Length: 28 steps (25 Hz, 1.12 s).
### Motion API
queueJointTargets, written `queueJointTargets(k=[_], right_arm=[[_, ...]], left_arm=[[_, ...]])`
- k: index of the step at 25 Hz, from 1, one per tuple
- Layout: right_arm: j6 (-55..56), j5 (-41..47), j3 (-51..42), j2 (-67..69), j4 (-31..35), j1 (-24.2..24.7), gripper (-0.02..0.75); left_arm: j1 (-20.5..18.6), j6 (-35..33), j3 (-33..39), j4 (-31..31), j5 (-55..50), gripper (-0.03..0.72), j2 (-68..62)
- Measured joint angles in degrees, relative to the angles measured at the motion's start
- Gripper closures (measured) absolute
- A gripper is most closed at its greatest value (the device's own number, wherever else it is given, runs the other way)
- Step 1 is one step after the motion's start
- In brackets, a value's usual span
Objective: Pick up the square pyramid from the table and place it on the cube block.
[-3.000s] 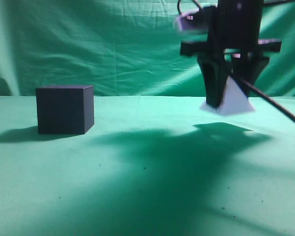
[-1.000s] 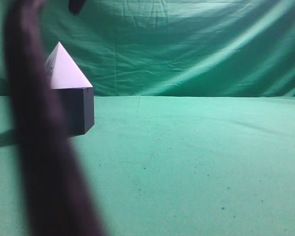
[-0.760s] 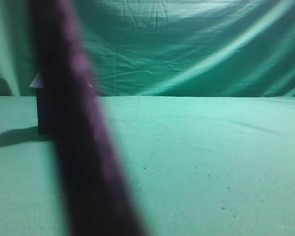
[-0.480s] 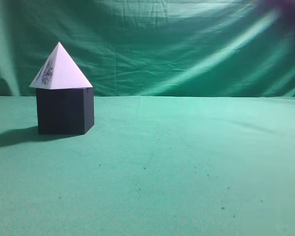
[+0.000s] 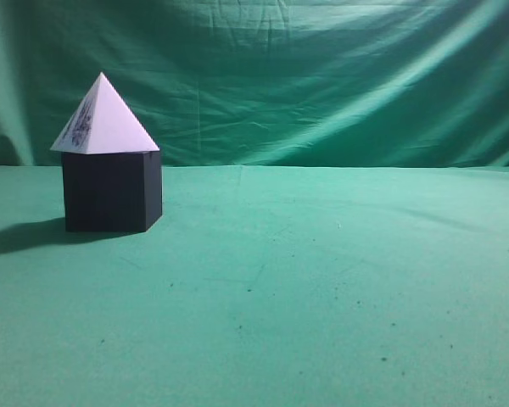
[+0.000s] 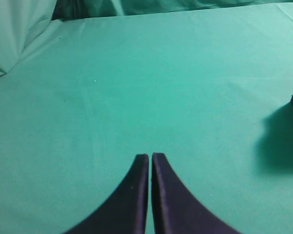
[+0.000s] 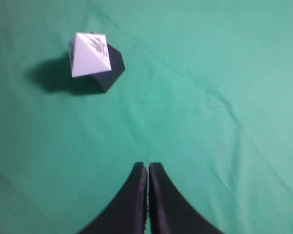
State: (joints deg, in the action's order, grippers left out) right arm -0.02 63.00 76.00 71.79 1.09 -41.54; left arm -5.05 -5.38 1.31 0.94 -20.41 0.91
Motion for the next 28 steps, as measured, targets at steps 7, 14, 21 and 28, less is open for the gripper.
queueJointTargets(k=[7, 14, 21, 28], right_arm=[[-0.28, -4.14, -12.46, -14.18, -0.24, 0.08, 0.738], [-2.07, -3.24, -17.39, -25.04, 0.39, 0.08, 0.738], [-1.95, -21.08, -35.54, -44.64, -3.82, 8.41, 0.738], [-1.95, -33.1, -53.46, -59.25, -3.92, 24.68, 0.738]], left_arm=[[0.0, 0.0, 0.0, 0.0, 0.0, 0.688, 0.0], [0.0, 0.0, 0.0, 0.0, 0.0, 0.688, 0.0], [0.0, 0.0, 0.0, 0.0, 0.0, 0.688, 0.0], [0.0, 0.0, 0.0, 0.0, 0.0, 0.688, 0.0]])
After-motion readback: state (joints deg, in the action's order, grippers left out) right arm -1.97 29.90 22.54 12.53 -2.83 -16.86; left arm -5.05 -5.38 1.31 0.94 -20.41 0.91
